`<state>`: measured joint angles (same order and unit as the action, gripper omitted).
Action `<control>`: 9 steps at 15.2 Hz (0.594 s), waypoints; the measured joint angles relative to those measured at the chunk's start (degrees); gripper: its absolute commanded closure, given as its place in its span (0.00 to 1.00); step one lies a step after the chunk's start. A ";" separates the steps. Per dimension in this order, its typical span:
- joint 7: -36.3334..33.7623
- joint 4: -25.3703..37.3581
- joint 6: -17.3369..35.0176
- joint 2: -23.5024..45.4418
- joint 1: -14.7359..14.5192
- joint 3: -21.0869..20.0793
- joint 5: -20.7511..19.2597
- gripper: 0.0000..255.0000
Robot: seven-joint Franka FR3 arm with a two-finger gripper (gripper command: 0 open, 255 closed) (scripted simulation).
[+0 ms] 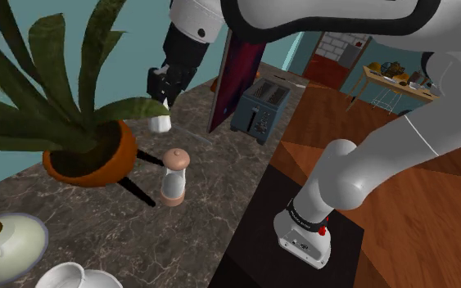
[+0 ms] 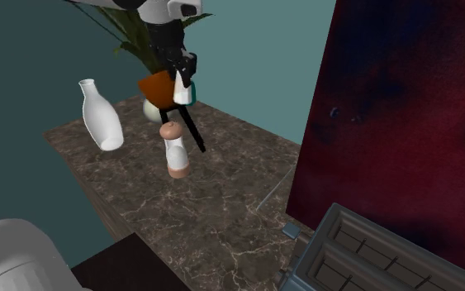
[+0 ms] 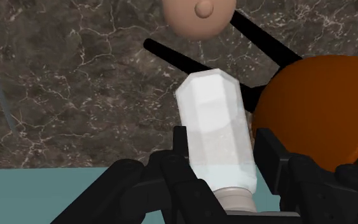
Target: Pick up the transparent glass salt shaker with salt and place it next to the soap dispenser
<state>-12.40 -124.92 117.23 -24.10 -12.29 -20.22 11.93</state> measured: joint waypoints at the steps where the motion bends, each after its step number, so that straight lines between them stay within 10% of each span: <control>1: -1.62 1.62 0.51 1.95 0.00 -1.39 -0.55 1.00; 9: -14.88 17.38 0.91 18.28 -0.45 -10.63 -9.21 1.00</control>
<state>-27.28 -107.54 118.14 -5.82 -12.73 -30.85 2.71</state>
